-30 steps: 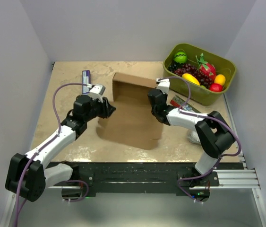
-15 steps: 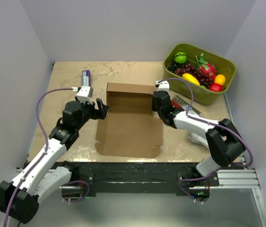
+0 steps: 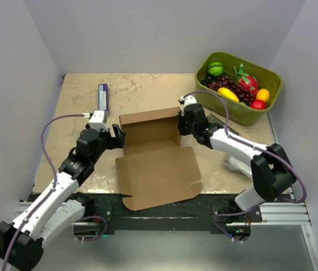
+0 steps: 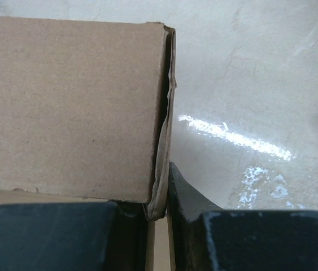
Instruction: Fold the paper box
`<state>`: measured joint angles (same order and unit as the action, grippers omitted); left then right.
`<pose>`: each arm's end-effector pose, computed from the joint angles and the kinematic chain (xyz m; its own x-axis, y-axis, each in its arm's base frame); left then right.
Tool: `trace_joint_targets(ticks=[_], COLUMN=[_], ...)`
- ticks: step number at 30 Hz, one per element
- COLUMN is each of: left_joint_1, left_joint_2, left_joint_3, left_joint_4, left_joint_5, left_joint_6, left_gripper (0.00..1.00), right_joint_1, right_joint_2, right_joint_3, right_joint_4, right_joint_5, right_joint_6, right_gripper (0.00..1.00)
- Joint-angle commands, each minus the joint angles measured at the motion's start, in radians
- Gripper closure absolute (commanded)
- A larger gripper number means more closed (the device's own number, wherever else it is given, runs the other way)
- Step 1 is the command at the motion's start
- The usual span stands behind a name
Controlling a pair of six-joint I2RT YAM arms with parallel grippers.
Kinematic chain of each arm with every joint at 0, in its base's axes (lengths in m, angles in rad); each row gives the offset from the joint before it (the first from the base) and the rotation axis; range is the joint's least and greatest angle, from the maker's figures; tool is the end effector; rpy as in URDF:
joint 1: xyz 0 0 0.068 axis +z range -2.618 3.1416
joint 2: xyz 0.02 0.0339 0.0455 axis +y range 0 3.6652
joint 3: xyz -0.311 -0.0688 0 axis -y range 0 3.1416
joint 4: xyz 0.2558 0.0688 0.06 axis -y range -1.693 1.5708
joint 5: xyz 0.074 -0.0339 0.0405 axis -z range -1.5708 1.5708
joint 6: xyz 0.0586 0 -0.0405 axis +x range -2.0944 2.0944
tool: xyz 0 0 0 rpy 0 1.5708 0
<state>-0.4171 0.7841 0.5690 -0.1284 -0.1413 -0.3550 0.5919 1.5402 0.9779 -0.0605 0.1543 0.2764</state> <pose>0.1741 -0.0681 0.2927 -0.3860 -0.2054 -0.8994 0.1554 0.9465 -0.2828 0.3088 0.1967 0.2618 -0.5879 -0.0703 -0.8059 -0.2986 0.9447 0.1354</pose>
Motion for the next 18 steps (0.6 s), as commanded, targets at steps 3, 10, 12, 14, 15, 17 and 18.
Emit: trace_joint_targets(ticks=[3,10,12,14,15,17,18], left_joint_1=[-0.06,-0.088,-0.098,-0.109,-0.114,-0.127,-0.129], left_joint_2=[0.015,0.072,0.067,0.07,0.073,0.076,0.079], left_joint_3=[-0.096,-0.118,-0.127,-0.132,-0.133,-0.135,-0.136], left_joint_4=[0.146,0.194,0.211,0.208,0.207,0.208,0.21], left_joint_5=[-0.078,-0.162,-0.173,-0.191,-0.198,-0.204,-0.204], left_joint_6=[-0.038,-0.029,-0.03,-0.029,-0.025,-0.024,-0.022], left_gripper=[0.16,0.51,0.61,0.69,0.7,0.76,0.78], right_joint_1=[0.0,0.0,-0.001,0.0,0.0,0.0,0.0], right_joint_2=[0.021,0.021,0.026,0.035,0.038,0.043,0.043], right_joint_3=[0.053,0.058,0.054,0.053,0.048,0.042,0.033], right_joint_4=[-0.061,-0.073,-0.062,-0.058,-0.052,-0.042,-0.027], right_joint_5=[-0.093,-0.085,-0.061,-0.053,-0.045,-0.035,-0.027], right_joint_6=[-0.009,-0.008,-0.002,0.013,0.018,0.035,0.041], right_gripper=[1.0,1.0,1.0,1.0,0.99,0.95,0.91])
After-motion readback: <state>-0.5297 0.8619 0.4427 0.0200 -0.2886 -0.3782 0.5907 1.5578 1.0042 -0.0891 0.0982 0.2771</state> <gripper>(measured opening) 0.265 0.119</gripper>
